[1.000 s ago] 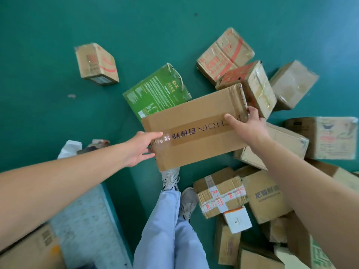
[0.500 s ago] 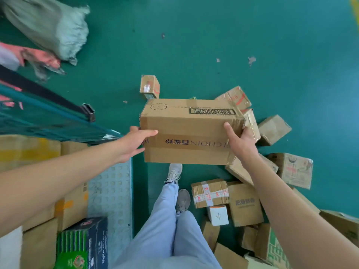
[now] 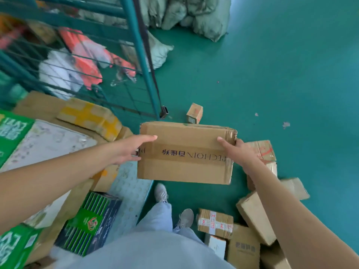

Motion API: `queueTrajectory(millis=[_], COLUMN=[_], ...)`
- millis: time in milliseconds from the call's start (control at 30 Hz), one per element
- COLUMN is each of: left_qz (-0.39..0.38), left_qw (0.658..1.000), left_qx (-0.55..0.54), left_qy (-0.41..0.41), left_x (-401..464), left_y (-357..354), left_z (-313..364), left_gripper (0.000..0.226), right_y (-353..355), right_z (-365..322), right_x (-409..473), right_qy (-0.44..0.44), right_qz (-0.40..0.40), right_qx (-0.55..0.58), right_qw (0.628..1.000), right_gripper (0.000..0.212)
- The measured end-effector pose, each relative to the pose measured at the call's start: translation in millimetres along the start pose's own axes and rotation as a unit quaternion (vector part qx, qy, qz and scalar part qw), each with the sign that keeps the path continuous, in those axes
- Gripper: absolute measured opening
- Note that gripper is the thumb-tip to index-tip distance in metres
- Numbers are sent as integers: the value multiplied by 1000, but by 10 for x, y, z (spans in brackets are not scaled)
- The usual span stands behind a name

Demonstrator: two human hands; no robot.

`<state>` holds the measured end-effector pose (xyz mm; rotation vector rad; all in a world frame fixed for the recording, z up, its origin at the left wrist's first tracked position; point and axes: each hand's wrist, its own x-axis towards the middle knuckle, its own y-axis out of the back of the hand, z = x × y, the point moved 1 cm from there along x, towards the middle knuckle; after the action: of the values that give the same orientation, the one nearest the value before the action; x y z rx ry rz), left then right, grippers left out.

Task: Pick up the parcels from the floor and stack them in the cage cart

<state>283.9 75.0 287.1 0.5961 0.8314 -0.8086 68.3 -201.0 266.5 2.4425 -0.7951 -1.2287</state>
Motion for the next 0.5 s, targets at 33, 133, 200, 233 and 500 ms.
queueTrajectory(millis=[33,133,200,233,500], left_qz=[8,52,78,97,244], left_qw=[1000,997,994,990,937], left_qx=[-12,-59,-80,-99,-249], left_qy=[-2,0,-5,-5,6], left_x=[-37,-257,-346,-409,-814], left_y=[119,559,789,950,2045], left_z=[-52,-276,-401,-488,-1187], left_gripper=[83,101,87,79,82], right_y=[-82,-440,-657,-803,-1992], right_z=[-96,-451,-641,-767,-1794], right_x=[-19,-59,-98,-116,-190], right_qy=[6,24,31,39,101], right_qz=[-6,-37,-46,-56,-154], right_qx=[-7,-29,-36,-38,-75], right_qw=[1000,999,998,997,980], right_gripper=[90,93,96,96,114])
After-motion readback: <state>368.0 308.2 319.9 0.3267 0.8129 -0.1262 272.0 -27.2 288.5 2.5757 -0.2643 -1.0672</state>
